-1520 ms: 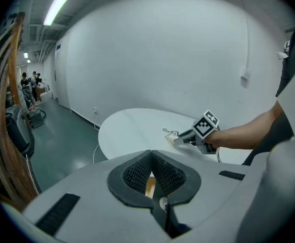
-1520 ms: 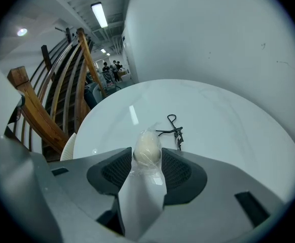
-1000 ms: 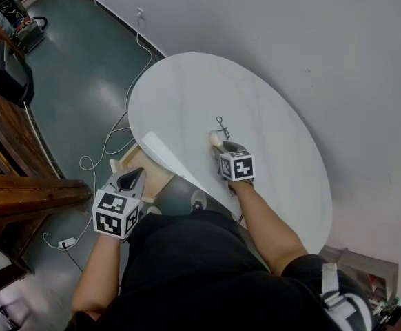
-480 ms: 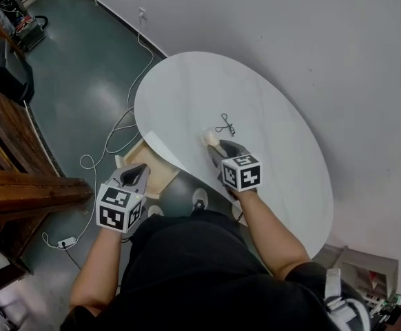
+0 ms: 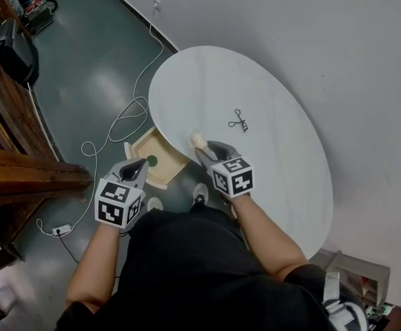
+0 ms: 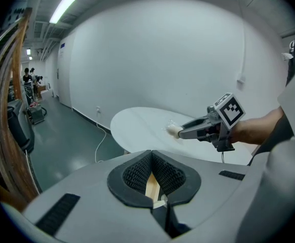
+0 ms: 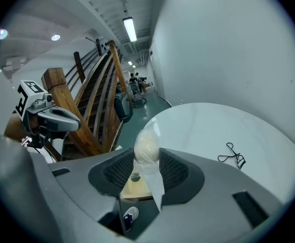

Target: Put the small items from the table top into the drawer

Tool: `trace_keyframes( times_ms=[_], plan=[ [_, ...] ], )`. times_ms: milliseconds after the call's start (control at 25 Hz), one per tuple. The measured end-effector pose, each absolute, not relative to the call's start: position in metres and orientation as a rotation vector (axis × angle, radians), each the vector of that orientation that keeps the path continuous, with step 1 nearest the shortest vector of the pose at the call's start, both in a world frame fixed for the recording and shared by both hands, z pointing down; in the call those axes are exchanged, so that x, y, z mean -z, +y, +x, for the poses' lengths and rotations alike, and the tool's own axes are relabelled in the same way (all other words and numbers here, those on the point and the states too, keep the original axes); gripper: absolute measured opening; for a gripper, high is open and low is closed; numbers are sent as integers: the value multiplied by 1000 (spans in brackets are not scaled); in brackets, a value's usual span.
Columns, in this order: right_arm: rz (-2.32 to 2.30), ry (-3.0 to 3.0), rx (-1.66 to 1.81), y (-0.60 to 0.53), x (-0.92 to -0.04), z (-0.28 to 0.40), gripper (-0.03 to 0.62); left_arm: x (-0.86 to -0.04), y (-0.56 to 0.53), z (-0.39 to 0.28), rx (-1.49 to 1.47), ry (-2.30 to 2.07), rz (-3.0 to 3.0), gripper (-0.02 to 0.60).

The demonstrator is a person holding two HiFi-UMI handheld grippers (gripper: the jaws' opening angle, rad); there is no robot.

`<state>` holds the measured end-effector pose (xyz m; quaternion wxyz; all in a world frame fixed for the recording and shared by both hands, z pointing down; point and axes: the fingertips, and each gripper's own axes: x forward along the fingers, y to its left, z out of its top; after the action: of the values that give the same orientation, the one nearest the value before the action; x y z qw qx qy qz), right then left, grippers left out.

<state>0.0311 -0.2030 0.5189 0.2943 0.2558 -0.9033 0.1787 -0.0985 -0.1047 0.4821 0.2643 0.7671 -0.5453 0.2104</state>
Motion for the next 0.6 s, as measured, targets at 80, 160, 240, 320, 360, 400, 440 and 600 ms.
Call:
trace_keyframes(
  times_ms=[80, 160, 240, 320, 360, 400, 440, 600],
  plan=[
    [648, -2407, -469, -195, -521, 21, 155, -483, -101, -105, -560, -1486, 2063, 15],
    [614, -2407, -462, -186, -525, 11, 155, -485, -95, -111, -550, -1499, 2051, 15],
    [574, -2403, -458, -175, -529, -1, 155, -488, -87, -118, -537, -1512, 2029, 15],
    [529, -2398, -453, -163, -533, -13, 155, -492, -79, -126, -526, -1523, 2006, 15],
    [505, -2395, -448, -158, -536, -20, 155, -494, -76, -129, -522, -1527, 1996, 15],
    [480, -2391, -444, -153, -539, -26, 155, -497, -73, -132, -519, -1530, 1987, 15],
    [456, -2385, -439, -148, -543, -31, 155, -499, -70, -134, -517, -1532, 1978, 15],
    [378, -2344, -414, -136, -569, -49, 155, -506, -61, -142, -504, -1544, 1941, 15]
  ],
)
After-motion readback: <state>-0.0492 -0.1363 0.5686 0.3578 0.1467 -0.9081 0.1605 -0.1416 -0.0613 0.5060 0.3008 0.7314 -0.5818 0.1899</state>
